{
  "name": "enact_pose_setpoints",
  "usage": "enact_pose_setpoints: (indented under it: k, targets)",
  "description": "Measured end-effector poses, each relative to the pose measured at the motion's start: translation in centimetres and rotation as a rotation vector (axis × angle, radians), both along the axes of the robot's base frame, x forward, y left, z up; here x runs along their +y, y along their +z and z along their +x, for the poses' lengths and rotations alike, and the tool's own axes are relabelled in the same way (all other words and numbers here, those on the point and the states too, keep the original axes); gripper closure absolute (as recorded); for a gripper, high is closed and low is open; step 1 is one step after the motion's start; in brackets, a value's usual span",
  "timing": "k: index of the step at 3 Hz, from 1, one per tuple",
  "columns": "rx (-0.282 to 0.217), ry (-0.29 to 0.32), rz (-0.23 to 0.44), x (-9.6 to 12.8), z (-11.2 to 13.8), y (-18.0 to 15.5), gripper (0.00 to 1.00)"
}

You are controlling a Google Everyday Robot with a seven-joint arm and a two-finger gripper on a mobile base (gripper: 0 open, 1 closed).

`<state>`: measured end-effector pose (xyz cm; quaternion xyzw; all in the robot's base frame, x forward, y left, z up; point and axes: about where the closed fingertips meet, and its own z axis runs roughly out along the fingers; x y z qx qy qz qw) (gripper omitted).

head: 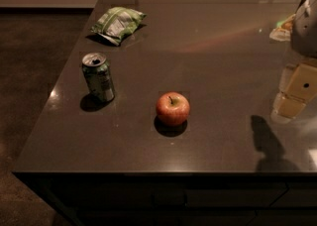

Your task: Move apple near green jalapeno chip bag

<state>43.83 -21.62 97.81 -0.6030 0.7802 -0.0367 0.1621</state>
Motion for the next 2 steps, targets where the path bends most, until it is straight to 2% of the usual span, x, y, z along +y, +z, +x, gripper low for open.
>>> enact_pose_setpoints:
  k: [1, 2]
  targets:
    - [0.0, 0.0, 0.0, 0.0, 0.0, 0.0, 0.0]
    - [-0.003, 0.015, 0.021, 0.97, 0.8, -0.58, 0.0]
